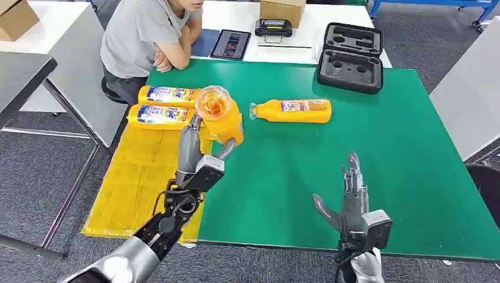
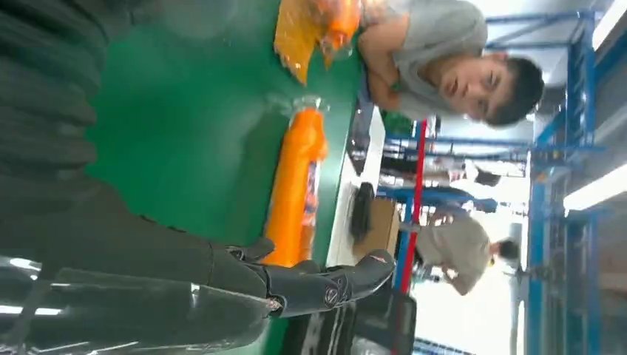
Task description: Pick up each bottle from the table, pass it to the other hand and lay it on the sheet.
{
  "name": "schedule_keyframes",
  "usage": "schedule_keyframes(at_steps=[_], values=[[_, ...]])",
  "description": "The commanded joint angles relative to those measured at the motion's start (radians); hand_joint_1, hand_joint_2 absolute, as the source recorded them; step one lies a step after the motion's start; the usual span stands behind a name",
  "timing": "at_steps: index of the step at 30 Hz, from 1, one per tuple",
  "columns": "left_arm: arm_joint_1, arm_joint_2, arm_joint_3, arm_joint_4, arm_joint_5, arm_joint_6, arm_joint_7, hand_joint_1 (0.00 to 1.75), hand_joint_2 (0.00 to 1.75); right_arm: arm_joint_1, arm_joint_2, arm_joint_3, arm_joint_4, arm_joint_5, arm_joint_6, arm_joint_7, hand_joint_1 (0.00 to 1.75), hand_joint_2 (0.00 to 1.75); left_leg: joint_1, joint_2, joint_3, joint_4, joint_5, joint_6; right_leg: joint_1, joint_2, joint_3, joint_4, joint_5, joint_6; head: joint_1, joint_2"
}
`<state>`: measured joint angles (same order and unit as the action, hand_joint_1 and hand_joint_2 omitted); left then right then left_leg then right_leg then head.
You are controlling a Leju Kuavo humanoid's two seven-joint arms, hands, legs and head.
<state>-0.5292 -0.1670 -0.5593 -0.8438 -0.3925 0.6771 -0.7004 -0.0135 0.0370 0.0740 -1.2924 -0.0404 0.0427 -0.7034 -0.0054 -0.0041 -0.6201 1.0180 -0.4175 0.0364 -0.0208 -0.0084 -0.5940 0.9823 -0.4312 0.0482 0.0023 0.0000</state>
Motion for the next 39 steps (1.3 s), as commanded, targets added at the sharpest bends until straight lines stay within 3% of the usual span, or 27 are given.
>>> schedule_keyframes(at_steps=[1, 3, 10, 14, 22, 26, 33, 39], values=[[-0.051, 0.046, 0.137, 0.144, -0.321, 0.021, 0.016, 1.75, 1.75, 0.01, 0.03, -0.067, 0.007, -0.008, 0.004, 0.005, 0.0, 1.75, 0.001, 0.003, 0.004, -0.001, -0.002, -0.002, 0.001, 0.003, 0.003, -0.001, 0.0, -0.002, 0.0, 0.0], [-0.077, 0.066, 0.158, 0.203, -0.419, 0.021, 0.05, 1.75, 1.75, 0.029, 0.032, -0.08, -0.009, -0.01, 0.012, 0.005, 0.0, 1.75, 0.002, 0.003, 0.005, -0.001, -0.002, -0.002, 0.002, 0.003, 0.004, -0.001, -0.001, -0.003, 0.0, 0.0], [-0.18, 0.161, 0.041, 0.374, -0.736, 0.021, 0.29, 1.75, 1.75, 0.002, 0.054, -0.098, 0.038, -0.003, 0.059, 0.005, 0.0, 1.75, 0.002, 0.004, 0.004, 0.0, -0.001, -0.003, 0.002, 0.004, 0.003, 0.0, 0.0, -0.003, 0.0, 0.0], [-0.199, 0.183, 0.032, 0.398, -0.763, 0.017, 0.31, 1.75, 1.75, -0.012, 0.057, -0.096, 0.055, -0.002, 0.06, 0.005, 0.0, 1.75, 0.003, 0.004, 0.003, 0.0, -0.001, -0.003, 0.003, 0.004, 0.002, 0.0, 0.0, -0.003, 0.0, 0.0], [-0.264, 0.285, -0.026, 0.482, -0.922, -0.054, 0.5, 1.75, 1.75, -0.021, 0.066, -0.082, 0.074, -0.002, 0.065, 0.005, 0.0, 1.75, 0.003, 0.005, 0.004, 0.0, -0.001, -0.004, 0.003, 0.005, 0.003, 0.0, 0.0, -0.003, 0.0, 0.0], [-0.264, 0.285, -0.026, 0.482, -0.922, -0.054, 0.5, 1.75, 1.75, -0.021, 0.066, -0.082, 0.074, -0.002, 0.065, 0.005, 0.0, 1.75, 0.002, 0.003, 0.002, 0.0, 0.0, -0.003, 0.002, 0.003, 0.001, 0.0, 0.0, -0.002, 0.0, 0.0], [-0.317, 0.306, -0.123, 0.51, -1.086, -0.195, 0.609, 1.75, 1.75, -0.026, 0.071, -0.081, 0.08, 0.003, 0.065, 0.005, 0.0, 1.75, 0.004, 0.003, 0.005, 0.001, -0.002, -0.005, 0.004, 0.003, 0.005, 0.0, -0.001, -0.004, 0.0, 0.0], [-0.321, 0.307, -0.128, 0.512, -1.094, -0.203, 0.61, 1.75, 1.75, -0.028, 0.071, -0.081, 0.082, 0.003, 0.066, 0.005, 0.0, 1.75, 0.003, 0.002, 0.002, 0.001, -0.001, -0.003, 0.003, 0.002, 0.002, 0.0, -0.001, -0.003, 0.0, 0.0]])
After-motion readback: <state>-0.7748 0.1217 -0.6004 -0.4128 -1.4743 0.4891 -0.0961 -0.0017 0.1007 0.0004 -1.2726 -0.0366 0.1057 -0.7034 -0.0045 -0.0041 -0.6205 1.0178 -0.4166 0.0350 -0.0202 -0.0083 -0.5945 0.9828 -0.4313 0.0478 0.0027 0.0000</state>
